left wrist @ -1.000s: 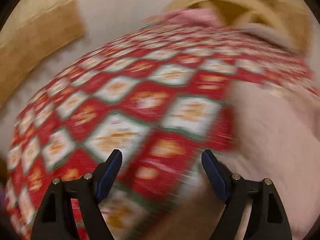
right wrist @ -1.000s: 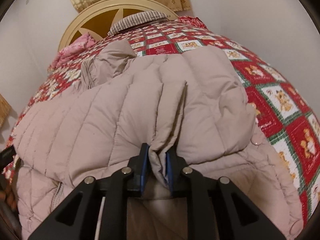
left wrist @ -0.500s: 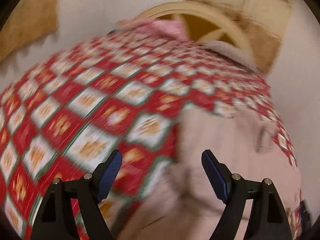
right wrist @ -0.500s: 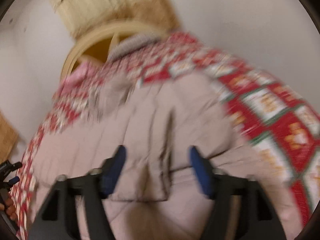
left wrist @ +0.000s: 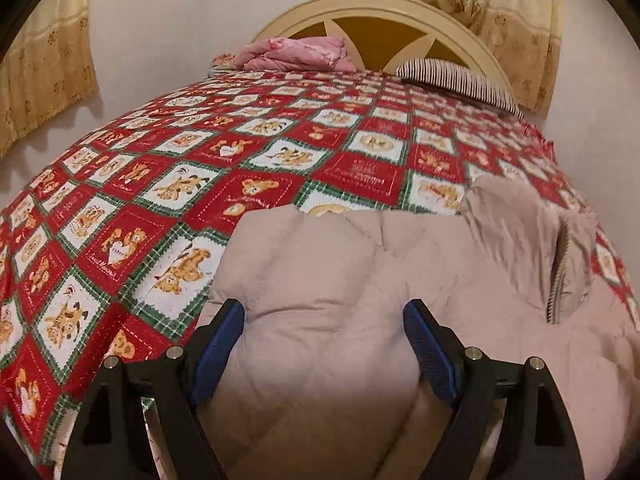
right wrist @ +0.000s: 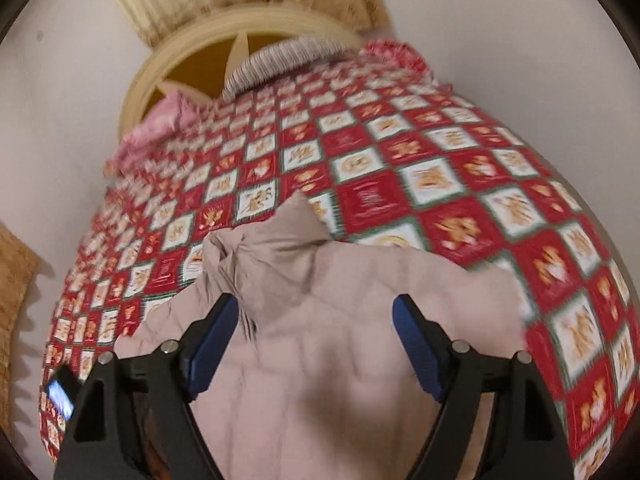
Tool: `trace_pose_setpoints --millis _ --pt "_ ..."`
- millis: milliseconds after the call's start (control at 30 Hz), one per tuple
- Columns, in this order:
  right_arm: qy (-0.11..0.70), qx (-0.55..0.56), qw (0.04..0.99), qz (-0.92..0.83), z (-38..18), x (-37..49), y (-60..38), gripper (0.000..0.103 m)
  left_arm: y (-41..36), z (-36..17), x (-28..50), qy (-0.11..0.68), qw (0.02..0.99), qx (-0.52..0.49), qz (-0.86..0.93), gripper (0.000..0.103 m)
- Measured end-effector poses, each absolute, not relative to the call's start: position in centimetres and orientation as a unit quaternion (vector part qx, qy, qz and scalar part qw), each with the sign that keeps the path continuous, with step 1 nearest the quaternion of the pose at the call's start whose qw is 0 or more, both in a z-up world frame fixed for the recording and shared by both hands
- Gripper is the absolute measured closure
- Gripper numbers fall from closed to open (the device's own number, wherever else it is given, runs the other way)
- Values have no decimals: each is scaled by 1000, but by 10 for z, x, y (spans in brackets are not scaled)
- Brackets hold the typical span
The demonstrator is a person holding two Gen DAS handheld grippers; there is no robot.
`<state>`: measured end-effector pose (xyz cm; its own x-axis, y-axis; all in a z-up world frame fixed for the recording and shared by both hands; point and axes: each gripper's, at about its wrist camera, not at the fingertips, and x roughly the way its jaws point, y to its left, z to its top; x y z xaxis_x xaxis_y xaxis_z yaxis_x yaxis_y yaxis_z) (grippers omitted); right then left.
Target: Fold large clothes
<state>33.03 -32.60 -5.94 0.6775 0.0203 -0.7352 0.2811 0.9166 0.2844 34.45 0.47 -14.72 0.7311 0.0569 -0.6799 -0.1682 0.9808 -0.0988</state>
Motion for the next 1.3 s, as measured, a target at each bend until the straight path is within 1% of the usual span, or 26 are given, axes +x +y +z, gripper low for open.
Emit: trace_pose_setpoints --millis 233,333,467,500,533,567,600,633,733,833,967,1033,1067,1100,1133,1200,1300 --pt "463 160 867 -92 -91 451 -293 21 11 -149 345 367 923 -101 50 20" --pt "495 141 846 -139 -111 481 -289 21 17 -150 346 372 919 -120 44 20" --pt "522 105 827 -182 -132 494 -288 22 24 -152 348 378 915 -135 41 20" --pt "532 96 821 -186 -136 492 -288 27 24 -152 347 378 915 -137 40 20" --pt "537 93 818 -184 -138 487 -290 37 24 -152 347 378 915 -138 40 20" --pt "538 96 817 -183 -135 483 -294 46 24 -152 347 378 915 -137 40 20" --pt "536 104 818 -183 -132 474 -298 61 24 -152 347 378 915 -136 40 20" --pt "532 114 819 -181 -128 466 -304 73 25 -152 347 377 915 -136 40 20" --pt "522 136 825 -170 -118 442 -318 88 25 -151 347 376 916 -138 39 20" --pt "511 143 831 -168 -118 414 -325 90 26 -151 346 374 916 -139 37 20" --pt "496 182 830 -177 -146 376 -345 90 28 -149 344 367 919 -143 25 20" --pt "468 226 837 -170 -167 357 -354 91 30 -146 343 361 920 -154 13 20" --pt "437 231 854 -161 -173 349 -355 91 32 -144 342 354 921 -165 1 20" --pt "399 210 879 -156 -177 340 -349 91 33 -142 341 348 922 -172 -7 20" --pt "380 193 891 -158 -178 335 -343 91 34 -138 340 338 924 -178 -16 20" --pt "368 191 896 -161 -177 333 -341 91 36 -129 337 319 930 -181 -26 20" --pt "363 208 896 -152 -177 335 -345 90 33 -114 342 322 926 -189 -60 20"
